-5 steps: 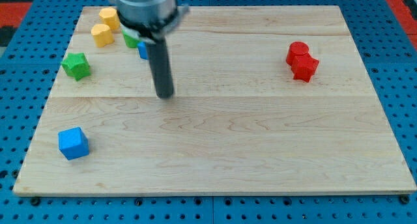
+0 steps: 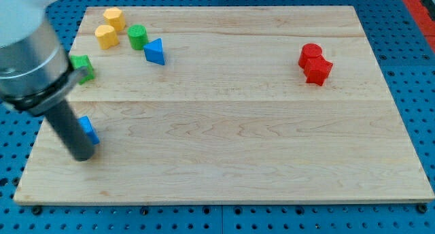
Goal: Move the blue cube bottom right to the blue triangle
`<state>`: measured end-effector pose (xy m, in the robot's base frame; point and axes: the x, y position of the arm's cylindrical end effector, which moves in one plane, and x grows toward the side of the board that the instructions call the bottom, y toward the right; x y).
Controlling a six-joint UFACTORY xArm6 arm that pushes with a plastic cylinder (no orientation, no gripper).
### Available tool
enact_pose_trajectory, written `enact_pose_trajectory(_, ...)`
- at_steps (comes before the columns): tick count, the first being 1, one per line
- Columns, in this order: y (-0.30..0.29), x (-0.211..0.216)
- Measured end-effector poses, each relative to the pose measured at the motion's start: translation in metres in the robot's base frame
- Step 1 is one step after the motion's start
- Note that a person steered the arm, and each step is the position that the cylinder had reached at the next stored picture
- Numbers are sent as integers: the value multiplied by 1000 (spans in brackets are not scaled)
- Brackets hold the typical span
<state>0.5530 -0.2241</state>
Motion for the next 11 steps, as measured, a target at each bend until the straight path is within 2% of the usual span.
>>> enact_pose_trajectory(1, -18, -18)
enact_pose_trajectory(2, 8, -56)
enact_pose_trajectory(4, 126, -84)
enact_pose_trajectory(7, 196, -98)
enact_pose_trajectory(8, 200, -103)
enact_pose_trajectory(9, 181, -143)
enact_pose_trajectory(10, 171, -157)
enact_pose_trajectory(11, 204, -132)
